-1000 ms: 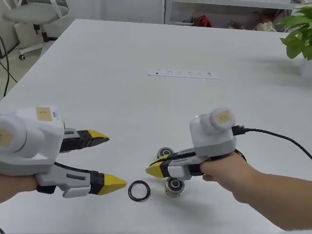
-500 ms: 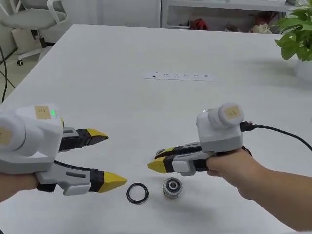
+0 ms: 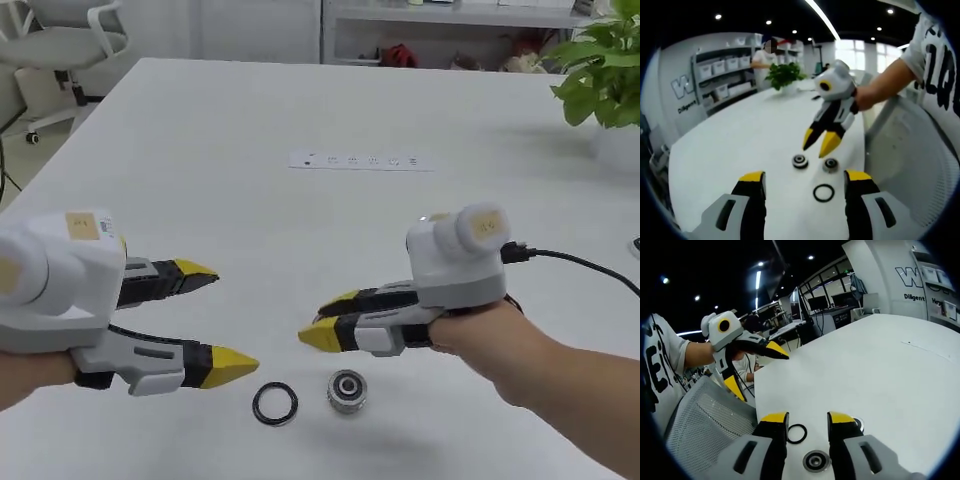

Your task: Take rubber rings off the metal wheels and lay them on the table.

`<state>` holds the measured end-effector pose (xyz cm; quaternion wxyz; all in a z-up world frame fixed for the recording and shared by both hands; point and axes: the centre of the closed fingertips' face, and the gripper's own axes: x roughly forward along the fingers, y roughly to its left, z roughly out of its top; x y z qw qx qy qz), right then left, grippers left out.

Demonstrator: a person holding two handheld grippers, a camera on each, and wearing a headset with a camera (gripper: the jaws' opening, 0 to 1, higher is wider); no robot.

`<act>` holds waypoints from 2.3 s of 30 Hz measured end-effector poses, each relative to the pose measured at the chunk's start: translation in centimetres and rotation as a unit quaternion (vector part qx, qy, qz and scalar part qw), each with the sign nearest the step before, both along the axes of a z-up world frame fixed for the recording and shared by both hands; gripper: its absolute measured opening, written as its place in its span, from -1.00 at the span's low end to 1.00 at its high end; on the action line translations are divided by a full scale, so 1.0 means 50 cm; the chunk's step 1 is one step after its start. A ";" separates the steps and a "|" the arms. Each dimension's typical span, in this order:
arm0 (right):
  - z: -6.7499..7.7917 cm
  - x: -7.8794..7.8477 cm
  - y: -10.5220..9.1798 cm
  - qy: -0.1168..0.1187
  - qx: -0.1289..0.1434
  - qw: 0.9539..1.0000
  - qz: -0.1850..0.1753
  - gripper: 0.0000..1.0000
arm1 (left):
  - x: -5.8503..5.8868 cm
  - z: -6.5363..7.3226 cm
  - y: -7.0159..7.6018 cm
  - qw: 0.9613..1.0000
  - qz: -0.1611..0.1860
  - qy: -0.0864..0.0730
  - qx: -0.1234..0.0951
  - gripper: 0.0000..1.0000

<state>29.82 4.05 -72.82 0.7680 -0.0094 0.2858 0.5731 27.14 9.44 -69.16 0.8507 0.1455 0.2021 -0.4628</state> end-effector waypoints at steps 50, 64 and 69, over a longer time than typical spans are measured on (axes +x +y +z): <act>0.000 0.066 -0.077 -0.036 -0.014 0.998 -0.047 -0.25 | 0.075 0.006 0.002 1.000 0.015 -0.006 -0.006 0.28; -0.029 0.079 -0.098 -0.035 -0.029 0.997 -0.055 -0.24 | 0.099 -0.009 -0.008 1.000 0.012 -0.001 -0.001 0.28; -0.038 0.080 -0.100 -0.034 -0.032 0.997 -0.055 -0.24 | 0.102 -0.014 -0.011 1.000 0.012 0.001 0.001 0.28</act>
